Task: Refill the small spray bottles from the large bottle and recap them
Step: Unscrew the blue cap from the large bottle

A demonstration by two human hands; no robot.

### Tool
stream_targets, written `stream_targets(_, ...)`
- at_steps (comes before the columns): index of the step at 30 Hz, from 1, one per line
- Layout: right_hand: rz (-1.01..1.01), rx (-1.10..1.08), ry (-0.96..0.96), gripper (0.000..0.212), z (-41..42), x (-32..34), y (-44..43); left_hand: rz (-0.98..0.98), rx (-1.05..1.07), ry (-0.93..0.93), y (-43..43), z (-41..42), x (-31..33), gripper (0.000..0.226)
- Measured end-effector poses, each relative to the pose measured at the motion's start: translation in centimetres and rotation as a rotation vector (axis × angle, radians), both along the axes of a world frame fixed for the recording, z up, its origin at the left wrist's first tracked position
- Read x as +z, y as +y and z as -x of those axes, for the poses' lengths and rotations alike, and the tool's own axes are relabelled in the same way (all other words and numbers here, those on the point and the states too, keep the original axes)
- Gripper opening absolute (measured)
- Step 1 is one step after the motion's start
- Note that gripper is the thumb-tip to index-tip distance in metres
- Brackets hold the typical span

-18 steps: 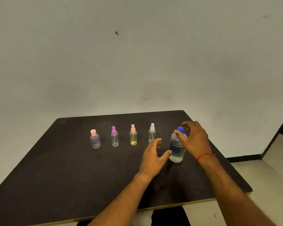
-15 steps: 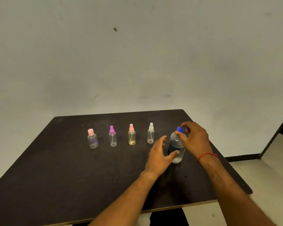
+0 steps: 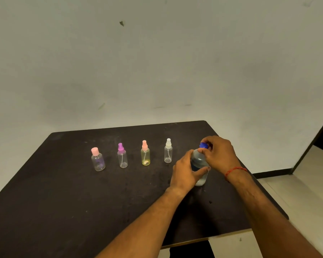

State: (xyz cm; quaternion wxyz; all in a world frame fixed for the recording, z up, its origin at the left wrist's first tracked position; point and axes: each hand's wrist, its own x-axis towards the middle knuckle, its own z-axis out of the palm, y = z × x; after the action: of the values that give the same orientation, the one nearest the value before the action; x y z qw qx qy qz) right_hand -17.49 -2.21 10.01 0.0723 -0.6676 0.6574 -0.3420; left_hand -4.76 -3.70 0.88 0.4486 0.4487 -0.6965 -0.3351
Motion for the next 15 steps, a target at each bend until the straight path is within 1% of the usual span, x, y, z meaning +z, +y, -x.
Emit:
stream_targets(3, -0.046, 0.062, -0.022, 0.024, 0.43, 0.32, -0.15, 0.016, 0.008, 0.005, 0.16, 0.05, 0.15, 0.059)
stream_targets(7, -0.090, 0.142, -0.113, 0.038, 0.45, 0.38, 0.20, 0.033, 0.009, 0.022, 0.38, 0.14, 0.04, 0.058)
stream_targets(9, -0.071, 0.111, -0.116, 0.042, 0.22, 0.28, 0.26, 0.046, 0.016, 0.020, 0.43, 0.16, 0.00, 0.057)
stream_targets(12, -0.026, -0.008, -0.035, 0.029, -0.11, 0.23, 0.03, 0.047, 0.032, -0.006, 0.50, 0.23, 0.09, 0.060)
stream_targets(15, -0.020, 0.021, -0.056, 0.019, -0.19, 0.05, -0.10, 0.048, 0.018, 0.003, 0.48, 0.09, 0.07, 0.056)
